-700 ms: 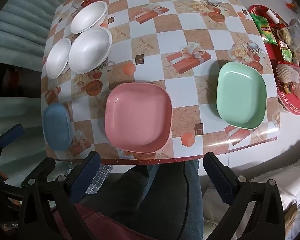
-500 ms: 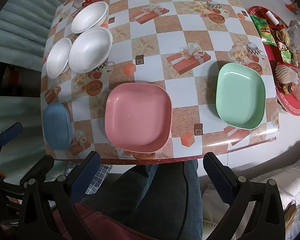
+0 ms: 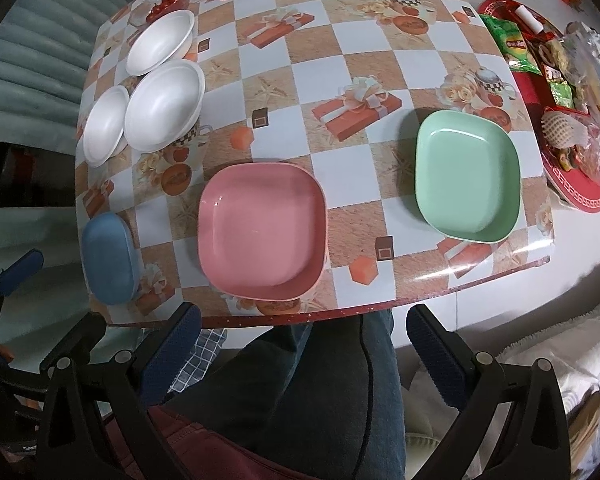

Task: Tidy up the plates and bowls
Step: 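Move both grippers toward the pink square plate's rim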

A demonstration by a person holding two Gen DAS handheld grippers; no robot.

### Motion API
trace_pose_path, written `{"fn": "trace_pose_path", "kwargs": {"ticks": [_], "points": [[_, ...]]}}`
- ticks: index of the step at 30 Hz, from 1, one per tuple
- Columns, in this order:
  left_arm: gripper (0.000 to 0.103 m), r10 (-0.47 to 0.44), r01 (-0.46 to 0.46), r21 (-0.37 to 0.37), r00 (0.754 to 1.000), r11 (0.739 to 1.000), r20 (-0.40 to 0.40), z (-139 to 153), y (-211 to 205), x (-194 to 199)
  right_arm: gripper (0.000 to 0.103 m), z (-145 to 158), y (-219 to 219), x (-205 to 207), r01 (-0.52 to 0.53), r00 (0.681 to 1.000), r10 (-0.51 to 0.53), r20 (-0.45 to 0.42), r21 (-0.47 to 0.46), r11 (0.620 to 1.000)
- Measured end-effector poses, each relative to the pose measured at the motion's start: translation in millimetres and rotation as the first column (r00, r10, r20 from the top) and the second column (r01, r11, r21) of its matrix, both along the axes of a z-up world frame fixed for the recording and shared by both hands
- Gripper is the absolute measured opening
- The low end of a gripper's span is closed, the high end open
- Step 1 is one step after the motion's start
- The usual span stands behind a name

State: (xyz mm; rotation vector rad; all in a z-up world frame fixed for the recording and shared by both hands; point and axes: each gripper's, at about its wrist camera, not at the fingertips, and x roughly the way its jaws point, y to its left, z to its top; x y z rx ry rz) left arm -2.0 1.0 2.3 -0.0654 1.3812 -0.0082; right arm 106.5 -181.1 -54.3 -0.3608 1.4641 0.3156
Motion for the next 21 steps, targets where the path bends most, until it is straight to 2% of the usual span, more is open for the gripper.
{"fn": "trace_pose_path", "kwargs": {"ticks": [6, 21], "points": [[0.103, -0.002, 0.002, -0.024, 1.000, 1.000, -0.007, -3.2, 0.0, 3.4, 0.103, 0.2, -1.5, 2.1, 0.017, 1.000, -0.016, 0.021, -0.049, 0.999], [0.103, 0.015, -0.017, -0.044, 0.999, 0.999, -0.043, -18.8, 4.1, 9.9, 0.103, -6.1, -17.5, 12.8, 0.077, 0.997, -0.079, -0.020, -0.059, 0.995]]}}
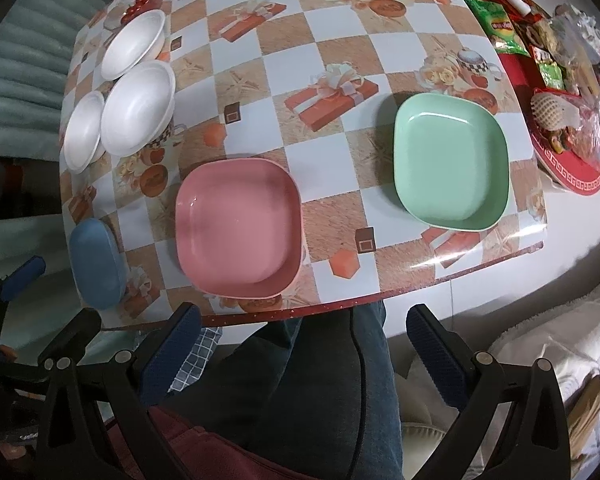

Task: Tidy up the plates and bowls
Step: 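Move both grippers toward the pink square plate's rim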

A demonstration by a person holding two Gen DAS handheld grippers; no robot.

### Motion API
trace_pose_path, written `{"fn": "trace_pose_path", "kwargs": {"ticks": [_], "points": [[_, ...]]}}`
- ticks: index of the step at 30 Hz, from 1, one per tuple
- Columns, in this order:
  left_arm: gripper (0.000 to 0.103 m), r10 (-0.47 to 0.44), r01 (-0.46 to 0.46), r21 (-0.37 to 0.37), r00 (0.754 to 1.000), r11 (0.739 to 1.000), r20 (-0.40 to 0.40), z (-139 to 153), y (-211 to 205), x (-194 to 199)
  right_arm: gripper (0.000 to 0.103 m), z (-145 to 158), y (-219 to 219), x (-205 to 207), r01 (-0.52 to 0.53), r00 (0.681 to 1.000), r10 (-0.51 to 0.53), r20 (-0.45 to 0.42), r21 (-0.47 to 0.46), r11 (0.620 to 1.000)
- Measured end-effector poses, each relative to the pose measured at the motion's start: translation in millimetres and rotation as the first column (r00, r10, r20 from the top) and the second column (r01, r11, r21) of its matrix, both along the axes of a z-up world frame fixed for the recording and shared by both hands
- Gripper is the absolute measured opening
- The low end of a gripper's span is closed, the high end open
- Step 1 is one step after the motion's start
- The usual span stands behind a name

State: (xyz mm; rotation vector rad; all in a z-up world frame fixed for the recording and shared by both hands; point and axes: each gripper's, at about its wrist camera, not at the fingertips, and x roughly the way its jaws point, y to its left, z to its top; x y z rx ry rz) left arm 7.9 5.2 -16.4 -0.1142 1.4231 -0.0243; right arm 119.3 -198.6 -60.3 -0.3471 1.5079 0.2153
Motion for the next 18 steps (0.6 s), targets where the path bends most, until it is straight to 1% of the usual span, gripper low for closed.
{"fn": "trace_pose_path", "kwargs": {"ticks": [8, 13, 17, 18], "points": [[0.103, 0.035, -0.034, 0.025, 0.999, 0.999, -0.034, -13.2, 13.1, 3.4, 0.103, -14.2, -14.4, 9.9, 0.060, 0.998, -0.059, -0.031, 0.019, 0.998], [0.103, 0.060, -0.058, 0.029, 0.996, 0.998, -0.070, -26.8, 18.1, 10.3, 0.103, -31.7, -20.9, 17.5, 0.087, 0.994, -0.087, -0.067, 0.000, 0.996], [0.103, 0.070, -0.066, 0.033, 0.992, 0.997, -0.107, -41.1, 15.4, 17.9, 0.103, -45.0, -21.5, 24.0, 0.087, 0.994, -0.088, -0.070, -0.010, 0.996], [0.103, 0.079, -0.074, 0.049, 0.991, 0.996, -0.111, -45.3, 14.1, 20.0, 0.103, -48.1, -21.3, 25.3, 0.083, 0.994, -0.084, -0.070, -0.012, 0.996]]}}
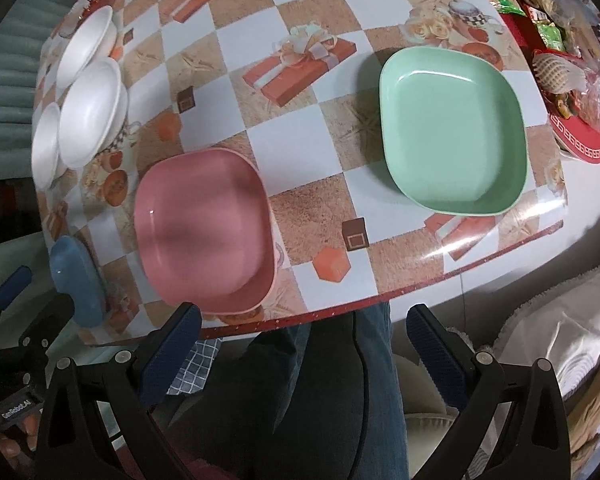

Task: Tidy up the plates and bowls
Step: 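Move both grippers toward the pink square plate's rim, then close the left gripper on the pink plate rim while the right gripper also grips it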

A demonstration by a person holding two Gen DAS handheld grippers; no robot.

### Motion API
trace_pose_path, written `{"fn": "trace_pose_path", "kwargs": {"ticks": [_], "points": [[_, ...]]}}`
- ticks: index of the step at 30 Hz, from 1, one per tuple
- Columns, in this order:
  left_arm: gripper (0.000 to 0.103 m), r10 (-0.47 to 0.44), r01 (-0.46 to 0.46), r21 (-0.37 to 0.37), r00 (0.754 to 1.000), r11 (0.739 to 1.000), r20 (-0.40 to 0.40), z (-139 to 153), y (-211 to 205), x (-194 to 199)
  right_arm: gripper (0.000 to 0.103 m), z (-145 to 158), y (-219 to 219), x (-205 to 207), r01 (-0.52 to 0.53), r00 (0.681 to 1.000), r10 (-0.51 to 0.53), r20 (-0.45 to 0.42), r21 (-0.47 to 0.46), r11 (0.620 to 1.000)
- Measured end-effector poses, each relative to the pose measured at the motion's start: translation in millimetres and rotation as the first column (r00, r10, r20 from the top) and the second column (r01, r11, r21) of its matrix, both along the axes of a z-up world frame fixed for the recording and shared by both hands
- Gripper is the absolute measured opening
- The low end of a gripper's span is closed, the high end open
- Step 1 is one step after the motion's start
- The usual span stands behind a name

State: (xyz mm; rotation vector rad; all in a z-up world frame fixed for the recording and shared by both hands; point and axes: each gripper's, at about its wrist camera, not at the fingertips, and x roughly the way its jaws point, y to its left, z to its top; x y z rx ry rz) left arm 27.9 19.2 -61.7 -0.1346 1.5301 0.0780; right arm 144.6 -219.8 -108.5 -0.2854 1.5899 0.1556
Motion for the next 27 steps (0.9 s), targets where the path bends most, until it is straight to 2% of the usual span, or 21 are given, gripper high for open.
{"fn": "trace_pose_path", "kwargs": {"ticks": [11, 27], "points": [[0.103, 0.029, -0.028, 0.013, 0.996, 1.000, -0.081, -54.8, -15.1, 8.9, 0.103, -46.4, 4.0, 18.4, -0.039, 0.999, 0.037, -0.025, -0.056, 0.998], [0.103, 0.098, -0.093, 0.063, 0.991, 0.994, -0.087, -106.3, 3.3, 17.1, 0.103, -78.8, 10.5, 48.2, -0.041, 0.998, 0.037, -0.043, -0.081, 0.996]]}}
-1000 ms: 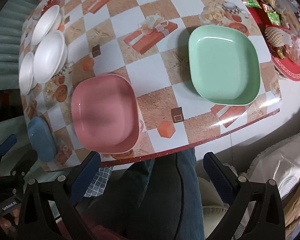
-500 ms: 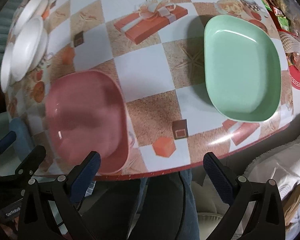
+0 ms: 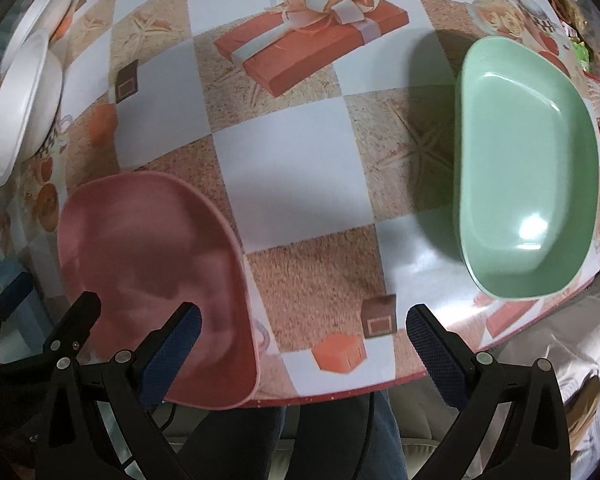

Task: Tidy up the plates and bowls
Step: 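Close the left gripper on the pink plate rim while the right gripper also grips it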

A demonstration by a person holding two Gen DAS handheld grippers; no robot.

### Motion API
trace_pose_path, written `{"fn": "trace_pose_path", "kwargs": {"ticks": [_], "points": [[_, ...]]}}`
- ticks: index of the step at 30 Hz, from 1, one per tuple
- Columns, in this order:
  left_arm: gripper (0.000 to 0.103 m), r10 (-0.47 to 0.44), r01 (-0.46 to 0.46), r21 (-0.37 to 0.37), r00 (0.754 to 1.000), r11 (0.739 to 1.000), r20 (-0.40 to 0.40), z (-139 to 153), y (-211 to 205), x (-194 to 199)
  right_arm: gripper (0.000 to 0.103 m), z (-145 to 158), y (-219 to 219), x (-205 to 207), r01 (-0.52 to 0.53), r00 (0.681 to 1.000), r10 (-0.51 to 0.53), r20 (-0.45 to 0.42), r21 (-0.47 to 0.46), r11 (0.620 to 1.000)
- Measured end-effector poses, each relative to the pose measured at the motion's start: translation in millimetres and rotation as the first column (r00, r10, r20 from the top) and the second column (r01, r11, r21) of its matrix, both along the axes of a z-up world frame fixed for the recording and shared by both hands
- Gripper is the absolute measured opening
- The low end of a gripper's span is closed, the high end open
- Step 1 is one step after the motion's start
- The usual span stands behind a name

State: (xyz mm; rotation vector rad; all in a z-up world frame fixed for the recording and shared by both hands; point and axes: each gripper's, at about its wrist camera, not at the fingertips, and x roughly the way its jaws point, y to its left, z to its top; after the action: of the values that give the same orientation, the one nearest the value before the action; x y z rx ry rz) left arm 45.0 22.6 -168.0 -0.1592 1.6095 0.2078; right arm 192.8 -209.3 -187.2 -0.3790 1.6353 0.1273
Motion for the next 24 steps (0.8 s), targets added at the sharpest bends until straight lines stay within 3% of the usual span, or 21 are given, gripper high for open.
{"fn": "trace_pose_path", "kwargs": {"ticks": [8, 18, 24], "points": [[0.103, -0.012, 0.012, 0.021, 1.000, 1.000, -0.008, -29.4, -0.3, -7.1, 0.103, -17.9, 3.2, 1.7, -0.063, 0.998, 0.064, 0.005, -0.046, 0.997], [0.103, 0.026, -0.024, -0.058, 0.999, 0.998, 0.033, -44.0, 13.7, -24.0, 0.103, -20.7, -14.7, 10.6, -0.062, 0.998, 0.062, -0.006, -0.012, 0.998], [0.103, 0.028, -0.027, -0.066, 1.000, 0.997, 0.005, -50.8, 21.1, -20.2, 0.103, -16.7, -24.6, 14.9, -0.057, 0.998, 0.057, -0.013, -0.007, 0.998]]}}
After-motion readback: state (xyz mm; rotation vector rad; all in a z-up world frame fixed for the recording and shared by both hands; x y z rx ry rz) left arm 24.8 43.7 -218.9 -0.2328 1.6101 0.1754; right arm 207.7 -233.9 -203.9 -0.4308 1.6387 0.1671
